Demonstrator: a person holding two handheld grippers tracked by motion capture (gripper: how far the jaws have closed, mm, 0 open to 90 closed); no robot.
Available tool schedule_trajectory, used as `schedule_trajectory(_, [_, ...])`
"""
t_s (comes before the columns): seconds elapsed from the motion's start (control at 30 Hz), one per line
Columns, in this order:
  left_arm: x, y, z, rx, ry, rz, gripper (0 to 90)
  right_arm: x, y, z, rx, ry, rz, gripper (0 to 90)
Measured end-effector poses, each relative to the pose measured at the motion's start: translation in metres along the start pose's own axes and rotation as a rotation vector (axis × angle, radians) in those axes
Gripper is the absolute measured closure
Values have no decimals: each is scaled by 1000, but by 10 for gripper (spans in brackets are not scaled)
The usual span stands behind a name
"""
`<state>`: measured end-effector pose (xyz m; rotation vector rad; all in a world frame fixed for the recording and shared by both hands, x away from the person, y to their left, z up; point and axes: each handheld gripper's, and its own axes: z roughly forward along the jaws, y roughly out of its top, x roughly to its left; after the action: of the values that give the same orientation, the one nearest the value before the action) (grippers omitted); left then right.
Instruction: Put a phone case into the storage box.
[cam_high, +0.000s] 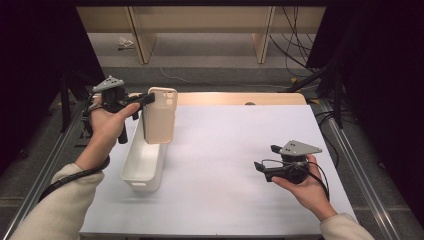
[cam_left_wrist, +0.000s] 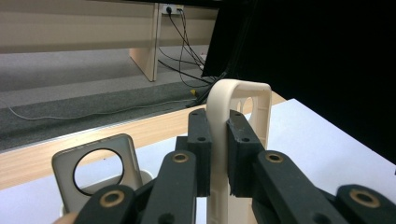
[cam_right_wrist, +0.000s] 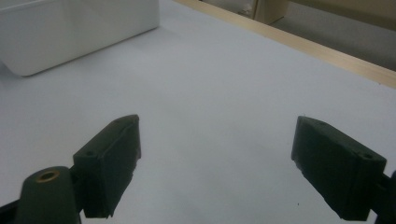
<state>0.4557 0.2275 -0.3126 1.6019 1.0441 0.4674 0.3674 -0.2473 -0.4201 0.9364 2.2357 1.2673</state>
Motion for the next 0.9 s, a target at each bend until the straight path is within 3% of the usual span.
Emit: schedule_trajectory(0.9, [15,5,1,-1,40,7,815,-2,-1,-2,-3,-6,8,167])
